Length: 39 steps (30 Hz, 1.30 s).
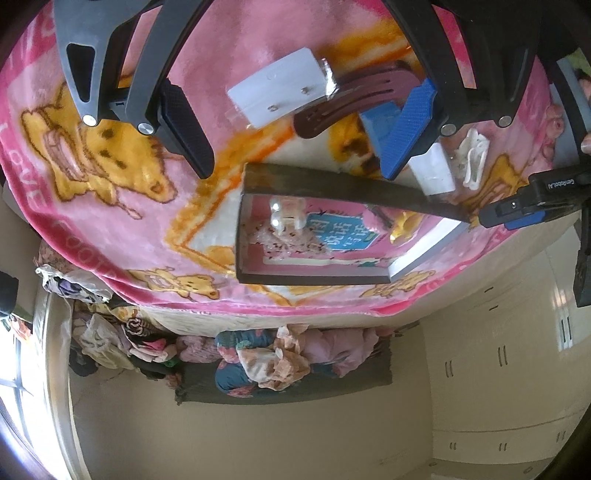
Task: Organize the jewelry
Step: 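Withdraw both grippers from the tray toward the remaining accessories, then grasp the blue block with the right gripper while the left gripper grasps the white claw clip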
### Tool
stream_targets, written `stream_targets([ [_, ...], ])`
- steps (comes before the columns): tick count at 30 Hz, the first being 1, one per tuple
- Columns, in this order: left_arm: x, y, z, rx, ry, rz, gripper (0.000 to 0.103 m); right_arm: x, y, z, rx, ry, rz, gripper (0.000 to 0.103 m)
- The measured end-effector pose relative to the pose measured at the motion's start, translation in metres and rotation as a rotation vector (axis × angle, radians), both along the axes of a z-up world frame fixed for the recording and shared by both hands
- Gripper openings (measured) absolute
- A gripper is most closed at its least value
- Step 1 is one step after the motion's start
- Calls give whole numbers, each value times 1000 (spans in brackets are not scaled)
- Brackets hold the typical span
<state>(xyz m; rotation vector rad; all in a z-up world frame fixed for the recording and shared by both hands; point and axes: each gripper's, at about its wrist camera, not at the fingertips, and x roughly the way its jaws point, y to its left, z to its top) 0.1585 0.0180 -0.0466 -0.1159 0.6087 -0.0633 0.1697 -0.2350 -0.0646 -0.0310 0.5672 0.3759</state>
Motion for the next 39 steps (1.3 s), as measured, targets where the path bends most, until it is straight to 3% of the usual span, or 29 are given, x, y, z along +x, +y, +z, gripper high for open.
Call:
stream_targets([
  [23,-23,29,-22,60,43,33,91,-19,41,-8,-83,-22,136,89],
  [39,-11,11,-52,42,117,-49,91,-1,65,-33,-128,67,213,88],
])
